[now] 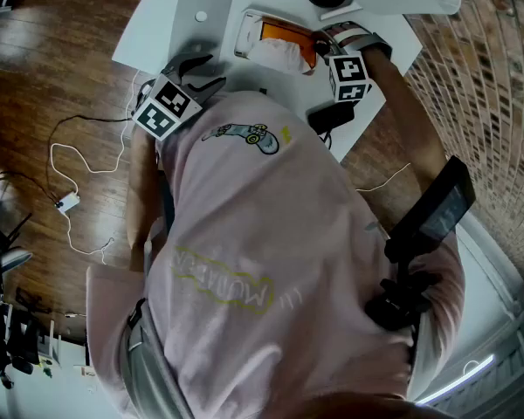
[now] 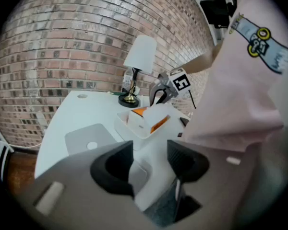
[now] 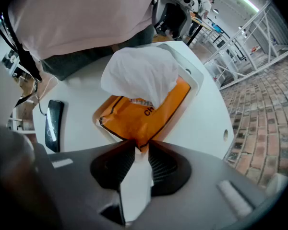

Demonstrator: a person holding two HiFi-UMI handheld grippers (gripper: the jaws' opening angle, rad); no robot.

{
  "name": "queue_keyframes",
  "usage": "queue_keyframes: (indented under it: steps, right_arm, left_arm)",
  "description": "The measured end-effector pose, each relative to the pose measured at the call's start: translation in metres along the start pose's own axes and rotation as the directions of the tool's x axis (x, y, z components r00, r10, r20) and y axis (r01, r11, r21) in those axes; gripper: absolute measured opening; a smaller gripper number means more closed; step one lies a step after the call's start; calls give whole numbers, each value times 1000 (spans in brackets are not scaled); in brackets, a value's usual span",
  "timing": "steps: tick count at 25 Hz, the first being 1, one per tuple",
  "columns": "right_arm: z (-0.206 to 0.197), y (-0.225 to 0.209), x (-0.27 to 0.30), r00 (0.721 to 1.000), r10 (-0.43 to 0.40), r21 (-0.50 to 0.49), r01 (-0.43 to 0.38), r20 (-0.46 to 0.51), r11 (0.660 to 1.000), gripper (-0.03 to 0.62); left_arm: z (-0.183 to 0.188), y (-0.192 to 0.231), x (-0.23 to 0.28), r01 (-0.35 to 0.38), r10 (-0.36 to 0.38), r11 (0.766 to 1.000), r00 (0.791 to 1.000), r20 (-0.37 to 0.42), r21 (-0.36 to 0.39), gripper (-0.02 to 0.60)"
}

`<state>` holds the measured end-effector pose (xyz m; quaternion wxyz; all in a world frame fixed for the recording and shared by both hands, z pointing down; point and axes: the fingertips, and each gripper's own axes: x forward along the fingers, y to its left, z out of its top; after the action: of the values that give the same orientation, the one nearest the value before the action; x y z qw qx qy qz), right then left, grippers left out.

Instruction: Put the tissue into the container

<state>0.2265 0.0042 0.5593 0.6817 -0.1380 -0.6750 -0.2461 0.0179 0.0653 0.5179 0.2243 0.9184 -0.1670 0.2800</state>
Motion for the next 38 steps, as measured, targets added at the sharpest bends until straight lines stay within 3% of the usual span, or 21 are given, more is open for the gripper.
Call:
queue_keyframes:
  steps: [5, 10, 22, 31, 34, 38]
  right_arm:
    - [-2, 2, 6, 996, 80, 55, -82, 38, 995, 44]
    - [-1, -5, -14, 990, 97, 138, -110, 99, 984, 5]
    - [24, -42, -150, 981, -49, 191, 12, 189, 982, 5]
    - [49, -77, -270, 923, -197, 326, 84, 331, 942, 5]
    - [57, -83, -286, 897, -245, 354, 109, 369, 929, 5]
    - [71, -85, -274, 858, -271, 418, 73, 436, 905, 5]
  left_arm:
    - [-6, 11, -6, -32, 32, 999, 999, -3, -15, 224]
    - [-11, 12, -10, -52, 52, 998, 999, 6, -38, 224]
    - [-3, 12, -6, -35, 35, 999, 998, 45, -2, 222]
    - [-7, 21, -16, -51, 52, 999, 997, 59, -18, 222]
    - [-10, 23, -19, -55, 57, 998, 997, 58, -34, 222]
    - [-12, 23, -18, -57, 59, 997, 997, 46, -47, 222]
